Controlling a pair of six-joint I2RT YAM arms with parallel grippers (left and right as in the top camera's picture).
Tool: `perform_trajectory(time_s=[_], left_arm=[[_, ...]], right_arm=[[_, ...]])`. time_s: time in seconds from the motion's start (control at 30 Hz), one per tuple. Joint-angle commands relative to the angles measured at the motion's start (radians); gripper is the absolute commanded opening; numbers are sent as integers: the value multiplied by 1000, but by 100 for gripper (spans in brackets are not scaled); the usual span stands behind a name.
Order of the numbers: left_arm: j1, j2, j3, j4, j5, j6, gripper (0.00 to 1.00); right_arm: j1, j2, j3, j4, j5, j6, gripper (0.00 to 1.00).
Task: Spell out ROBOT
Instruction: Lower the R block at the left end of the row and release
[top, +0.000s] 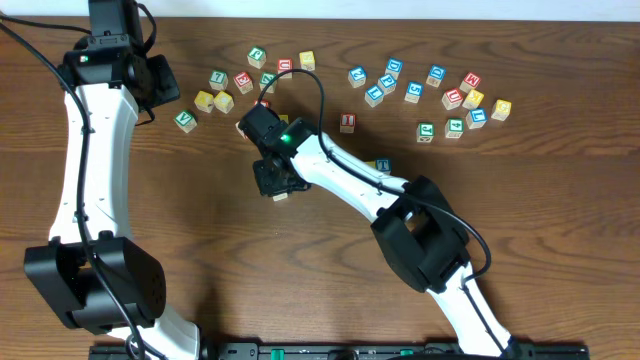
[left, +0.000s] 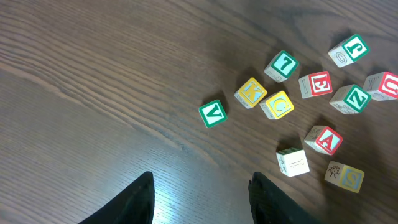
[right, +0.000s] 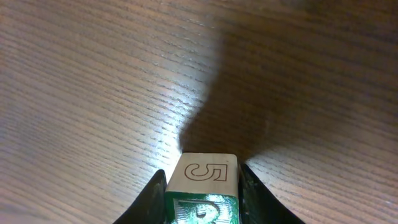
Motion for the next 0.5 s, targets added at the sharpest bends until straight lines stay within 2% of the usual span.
perform_trajectory(time_s=[0.0,0.17,0.47], left_arm=[[2,-12,-8,-3,-10,17,48],[2,-12,-8,-3,-10,17,49],[2,-12,-8,-3,-10,16,49]], right_arm=[[-34,9,10,-11,13,-3,22],[-77,9,11,-12,29,-2,23],[-142,9,14,-66,110,98,21]])
